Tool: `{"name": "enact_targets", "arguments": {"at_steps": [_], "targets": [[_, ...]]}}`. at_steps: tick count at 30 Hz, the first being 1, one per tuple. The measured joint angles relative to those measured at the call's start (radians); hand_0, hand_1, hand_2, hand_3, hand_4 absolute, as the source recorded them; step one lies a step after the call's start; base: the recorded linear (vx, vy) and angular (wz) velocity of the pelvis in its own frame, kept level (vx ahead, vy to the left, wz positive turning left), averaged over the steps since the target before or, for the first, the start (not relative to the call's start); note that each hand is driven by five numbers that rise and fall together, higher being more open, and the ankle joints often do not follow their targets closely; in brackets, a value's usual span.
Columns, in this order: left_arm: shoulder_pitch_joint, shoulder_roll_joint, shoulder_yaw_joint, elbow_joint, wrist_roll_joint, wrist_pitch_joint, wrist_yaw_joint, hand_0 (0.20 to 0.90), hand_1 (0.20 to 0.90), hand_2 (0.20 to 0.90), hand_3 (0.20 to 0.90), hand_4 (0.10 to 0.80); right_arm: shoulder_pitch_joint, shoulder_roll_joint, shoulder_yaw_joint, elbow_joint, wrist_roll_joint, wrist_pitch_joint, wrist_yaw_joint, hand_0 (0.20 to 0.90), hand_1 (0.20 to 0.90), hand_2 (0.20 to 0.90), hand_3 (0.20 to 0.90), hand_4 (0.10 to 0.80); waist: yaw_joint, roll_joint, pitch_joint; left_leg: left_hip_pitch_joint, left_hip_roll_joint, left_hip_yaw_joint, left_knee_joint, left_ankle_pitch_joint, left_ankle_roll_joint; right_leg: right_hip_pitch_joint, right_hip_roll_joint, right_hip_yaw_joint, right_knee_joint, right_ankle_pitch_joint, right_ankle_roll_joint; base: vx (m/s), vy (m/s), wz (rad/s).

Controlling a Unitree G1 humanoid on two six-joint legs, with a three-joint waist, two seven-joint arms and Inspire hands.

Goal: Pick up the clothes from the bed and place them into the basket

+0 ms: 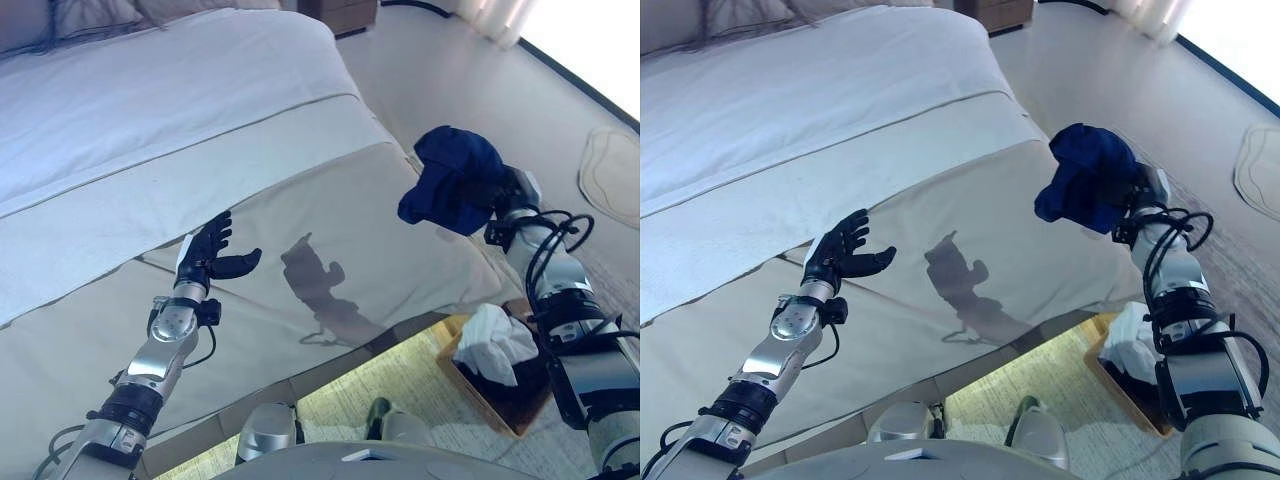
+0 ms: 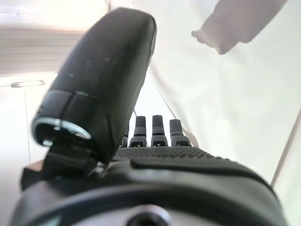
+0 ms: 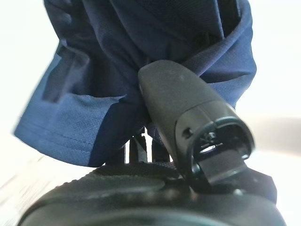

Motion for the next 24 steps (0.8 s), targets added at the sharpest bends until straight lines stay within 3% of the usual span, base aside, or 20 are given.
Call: {"name": "enact_targets", "arguments": {"at_steps": [3, 6, 10, 24], "targets": [[0.02, -0.038, 0.001, -0.004, -0.008, -0.001, 0.001, 0.9, 0.9, 0.9, 0.9, 0.8, 0.012, -0.053, 0.0, 0.02, -0.022, 0.003, -0.022, 0.3, 0.3, 0.3, 0.2, 0.1, -0.018, 0.015, -0.008, -0.004, 0.022, -0.036, -0.021, 0.012, -0.016, 0.016, 0.046, 0.032, -0.095, 0.047, -0.004, -0.03, -0.064, -0.42], [0.023, -0.081, 0.0, -0.004, -0.01, -0.001, -0.001, 0.9, 0.9, 0.9, 0.9, 0.8, 0.035, -0.113, -0.018, 0.019, -0.045, 0.004, -0.04, 0.3, 0.3, 0.3, 0.2, 0.1, -0.057, 0.015, -0.008, -0.004, 0.039, -0.036, -0.021, 0.014, -0.018, 0.013, 0.064, 0.048, -0.099, 0.05, -0.007, 0.027, -0.067, -0.18], [0.038, -0.089, 0.004, -0.005, -0.009, -0.001, -0.009, 0.9, 0.9, 0.9, 0.9, 0.8, 0.122, -0.154, -0.167, -0.008, -0.085, 0.005, -0.062, 0.3, 0.3, 0.3, 0.2, 0.1, -0.108, 0.01, -0.013, 0.006, 0.038, -0.033, -0.021, 0.016, -0.022, 0.017, 0.065, 0.063, -0.1, 0.05, -0.008, 0.04, -0.062, -0.08], [0.059, -0.046, 0.009, -0.005, -0.007, 0.001, -0.021, 0.9, 0.9, 0.9, 0.9, 0.8, 0.265, -0.158, -0.209, 0.002, -0.101, 0.071, -0.108, 0.3, 0.3, 0.3, 0.2, 0.1, -0.153, 0.007, -0.023, 0.014, 0.037, -0.009, -0.021, 0.016, -0.037, 0.008, 0.062, 0.1, -0.1, 0.049, -0.008, 0.008, -0.106, -0.06]]}}
